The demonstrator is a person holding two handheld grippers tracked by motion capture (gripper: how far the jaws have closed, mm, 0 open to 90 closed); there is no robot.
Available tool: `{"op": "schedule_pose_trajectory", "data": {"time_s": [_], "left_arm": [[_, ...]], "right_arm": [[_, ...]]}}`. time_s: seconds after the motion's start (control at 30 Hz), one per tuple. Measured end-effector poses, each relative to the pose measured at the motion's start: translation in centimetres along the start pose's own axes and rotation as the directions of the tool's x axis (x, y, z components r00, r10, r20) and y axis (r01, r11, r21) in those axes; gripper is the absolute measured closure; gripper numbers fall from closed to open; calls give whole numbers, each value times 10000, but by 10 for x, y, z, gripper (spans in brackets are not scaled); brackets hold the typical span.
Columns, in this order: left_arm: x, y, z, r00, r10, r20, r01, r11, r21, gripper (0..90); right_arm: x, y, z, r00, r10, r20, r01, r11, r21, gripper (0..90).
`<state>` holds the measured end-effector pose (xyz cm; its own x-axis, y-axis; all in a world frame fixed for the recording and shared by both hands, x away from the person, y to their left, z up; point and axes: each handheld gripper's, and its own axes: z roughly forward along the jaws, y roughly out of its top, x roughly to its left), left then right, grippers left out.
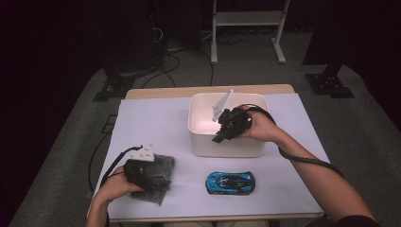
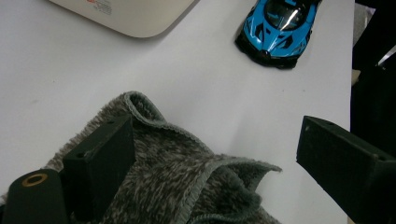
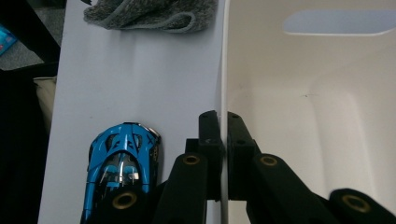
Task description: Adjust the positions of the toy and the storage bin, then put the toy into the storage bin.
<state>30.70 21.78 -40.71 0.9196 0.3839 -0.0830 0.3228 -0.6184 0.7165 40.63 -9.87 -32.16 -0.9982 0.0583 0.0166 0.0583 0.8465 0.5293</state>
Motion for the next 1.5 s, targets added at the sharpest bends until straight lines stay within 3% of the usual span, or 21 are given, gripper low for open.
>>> {"op": "schedule_pose_trajectory", "data": {"time_s": [0.4,0.53,0.63,0.77,0.93,1.2,1.5], "left_arm": [[0,0,-3,10000,18,-8,-18,9999,-140,106],[0,-2,-4,10000,-12,31,13,9998,-195,106],[0,-2,-3,10000,-19,36,20,9999,-149,105],[-1,-1,-4,10000,31,39,-30,9998,-188,104],[-1,0,-3,10000,36,61,-35,9999,-144,104],[-1,0,-3,9999,-3,101,5,9998,-192,100],[-2,1,-3,10000,57,73,-55,9998,-210,100]], "right_arm": [[11,3,5,10000,-64,-70,64,10000,49,833],[10,2,-3,9986,286,-443,-305,9986,-442,579],[12,0,-9,9982,406,-449,-435,9968,-668,479],[19,-5,-18,9982,513,-324,-543,9934,-1005,400],[31,-16,-37,9975,689,-147,-704,9787,-1929,322],[61,-33,-63,9983,583,64,-541,9570,-2850,254],[76,-51,-51,9977,663,-150,-678,9550,-2888,231]]}}
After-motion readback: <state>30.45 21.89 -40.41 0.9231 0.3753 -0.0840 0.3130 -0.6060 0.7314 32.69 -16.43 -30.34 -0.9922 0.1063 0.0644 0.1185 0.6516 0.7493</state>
